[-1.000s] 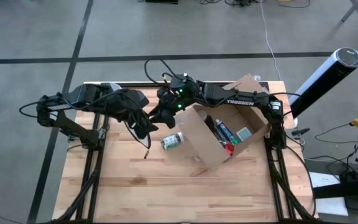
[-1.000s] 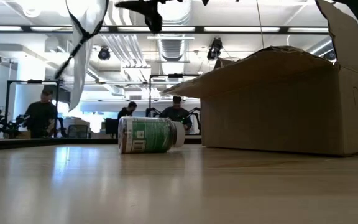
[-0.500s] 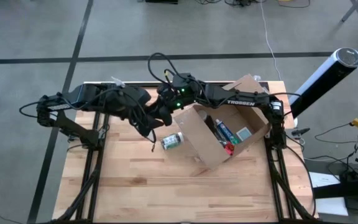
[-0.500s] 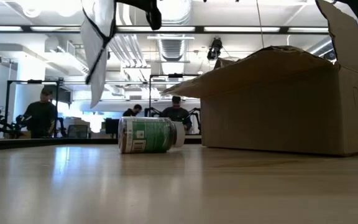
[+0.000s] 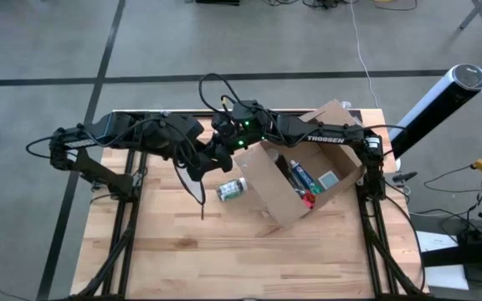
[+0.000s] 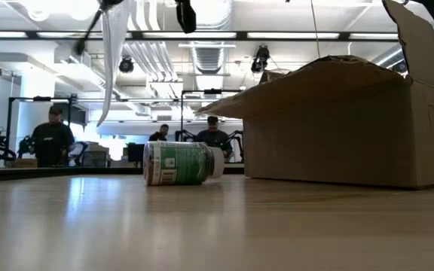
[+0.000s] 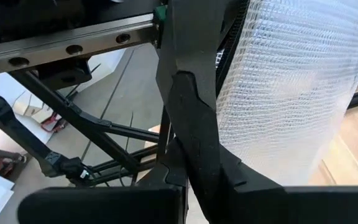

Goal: Unpack boxes

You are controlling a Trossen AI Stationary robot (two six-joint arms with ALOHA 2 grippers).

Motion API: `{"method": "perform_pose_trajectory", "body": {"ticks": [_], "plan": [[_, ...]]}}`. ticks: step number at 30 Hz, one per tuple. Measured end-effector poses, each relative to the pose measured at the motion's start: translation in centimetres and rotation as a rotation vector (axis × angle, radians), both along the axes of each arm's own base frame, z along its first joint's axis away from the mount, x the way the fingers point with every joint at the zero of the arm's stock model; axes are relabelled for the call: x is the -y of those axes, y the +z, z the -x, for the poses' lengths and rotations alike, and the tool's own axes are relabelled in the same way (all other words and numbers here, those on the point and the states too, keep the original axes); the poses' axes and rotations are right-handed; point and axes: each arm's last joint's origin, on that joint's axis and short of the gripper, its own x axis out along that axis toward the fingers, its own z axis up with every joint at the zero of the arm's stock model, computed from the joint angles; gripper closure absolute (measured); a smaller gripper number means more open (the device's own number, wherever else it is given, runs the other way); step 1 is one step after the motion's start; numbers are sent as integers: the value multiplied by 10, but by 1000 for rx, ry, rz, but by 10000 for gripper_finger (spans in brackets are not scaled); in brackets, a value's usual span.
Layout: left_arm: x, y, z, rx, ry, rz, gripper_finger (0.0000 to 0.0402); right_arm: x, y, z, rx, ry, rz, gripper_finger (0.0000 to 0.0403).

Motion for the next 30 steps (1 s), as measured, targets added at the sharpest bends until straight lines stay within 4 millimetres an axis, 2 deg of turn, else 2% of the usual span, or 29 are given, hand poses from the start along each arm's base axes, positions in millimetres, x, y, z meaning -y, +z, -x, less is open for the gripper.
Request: {"method": "perform_pose_trajectory", "body": {"ticks": [8, 16, 20, 25, 30], "plan": [[0, 4, 4, 22, -8, 10, 47, 5, 0, 2, -16, -18, 26, 401], [0, 7, 4, 44, -20, 18, 47, 13, 5, 14, -50, -30, 88, 403], [0, 8, 3, 57, -35, 0, 47, 14, 12, 25, -76, -39, 126, 400], [2, 8, 9, 39, -76, 21, 47, 24, 10, 43, -223, -154, 220, 399], [0, 12, 12, 65, -55, -3, 47, 21, 6, 60, -337, -126, 278, 401]]}}
